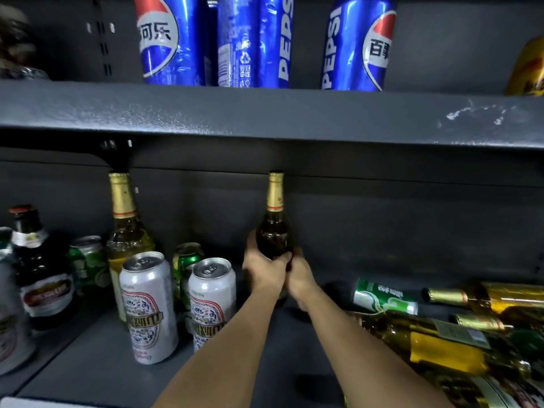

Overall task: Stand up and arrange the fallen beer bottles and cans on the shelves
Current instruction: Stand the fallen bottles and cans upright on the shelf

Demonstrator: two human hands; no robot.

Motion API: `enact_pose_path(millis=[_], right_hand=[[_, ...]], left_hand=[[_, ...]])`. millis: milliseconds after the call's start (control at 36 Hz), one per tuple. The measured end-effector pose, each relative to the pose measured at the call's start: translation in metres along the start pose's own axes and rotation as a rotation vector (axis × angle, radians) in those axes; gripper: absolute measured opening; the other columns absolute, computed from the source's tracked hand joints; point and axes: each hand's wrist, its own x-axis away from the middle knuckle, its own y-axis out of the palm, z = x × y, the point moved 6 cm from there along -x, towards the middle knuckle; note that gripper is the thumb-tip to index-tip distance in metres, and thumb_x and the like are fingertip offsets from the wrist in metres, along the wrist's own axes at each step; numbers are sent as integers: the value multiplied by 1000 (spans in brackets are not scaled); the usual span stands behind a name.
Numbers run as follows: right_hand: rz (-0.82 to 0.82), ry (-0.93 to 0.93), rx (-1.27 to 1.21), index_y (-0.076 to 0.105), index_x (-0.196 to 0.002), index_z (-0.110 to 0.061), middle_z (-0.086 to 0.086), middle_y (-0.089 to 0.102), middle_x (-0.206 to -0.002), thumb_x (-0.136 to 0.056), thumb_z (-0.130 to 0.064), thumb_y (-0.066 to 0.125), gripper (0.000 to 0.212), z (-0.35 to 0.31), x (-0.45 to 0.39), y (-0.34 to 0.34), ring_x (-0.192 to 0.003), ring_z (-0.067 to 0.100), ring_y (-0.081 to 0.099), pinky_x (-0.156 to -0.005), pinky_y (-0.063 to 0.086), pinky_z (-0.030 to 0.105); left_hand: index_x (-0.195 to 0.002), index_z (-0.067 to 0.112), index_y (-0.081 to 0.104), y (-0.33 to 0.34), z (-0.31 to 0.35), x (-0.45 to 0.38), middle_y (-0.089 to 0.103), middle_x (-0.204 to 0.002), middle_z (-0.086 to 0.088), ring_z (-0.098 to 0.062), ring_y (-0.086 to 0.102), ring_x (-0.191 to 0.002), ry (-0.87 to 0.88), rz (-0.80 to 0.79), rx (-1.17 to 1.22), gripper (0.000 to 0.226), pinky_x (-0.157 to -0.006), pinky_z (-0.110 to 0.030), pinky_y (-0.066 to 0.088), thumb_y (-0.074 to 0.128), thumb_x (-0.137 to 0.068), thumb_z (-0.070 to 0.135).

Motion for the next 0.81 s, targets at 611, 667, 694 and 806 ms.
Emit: enact_pose_path(millis=[611, 667, 694, 806], right_hand=[[117, 37, 949, 47, -141, -23, 0, 56, -136, -90, -60, 52, 63, -16, 24, -116, -128, 23, 47, -109, 30, 42], [150, 47, 1014, 49, -138, -22, 1, 57, -133, -91, -62, 49, 62, -18, 30, -129, -126, 24, 47, -106, 30, 43], [170, 55, 1048, 50, -137, -22, 2, 57, -133, -91, -62, 48, 60, -18, 33, -137, -126, 25, 47, -104, 30, 43], [226, 86, 1189, 47, -136, -19, 6, 55, -133, -95, -56, 44, 55, -12, 47, -169, -125, 27, 46, -100, 34, 43]], left_hand=[[-112, 6, 55, 11, 30, 66, 52, -105, -14, -33, 50, -99, 442, 24, -523, 30, -78, -46, 44, 64, -84, 13], [-114, 11, 56, 26, 23, 72, 53, -110, -9, -27, 50, -106, 399, -116, -528, 25, -83, -44, 46, 58, -90, 18], [-115, 13, 56, 32, 20, 75, 53, -113, -7, -25, 49, -109, 374, -174, -552, 24, -86, -42, 46, 56, -93, 21], [-121, 17, 54, 61, 7, 84, 54, -121, -4, -23, 47, -117, 275, -394, -684, 28, -94, -39, 44, 49, -98, 31]])
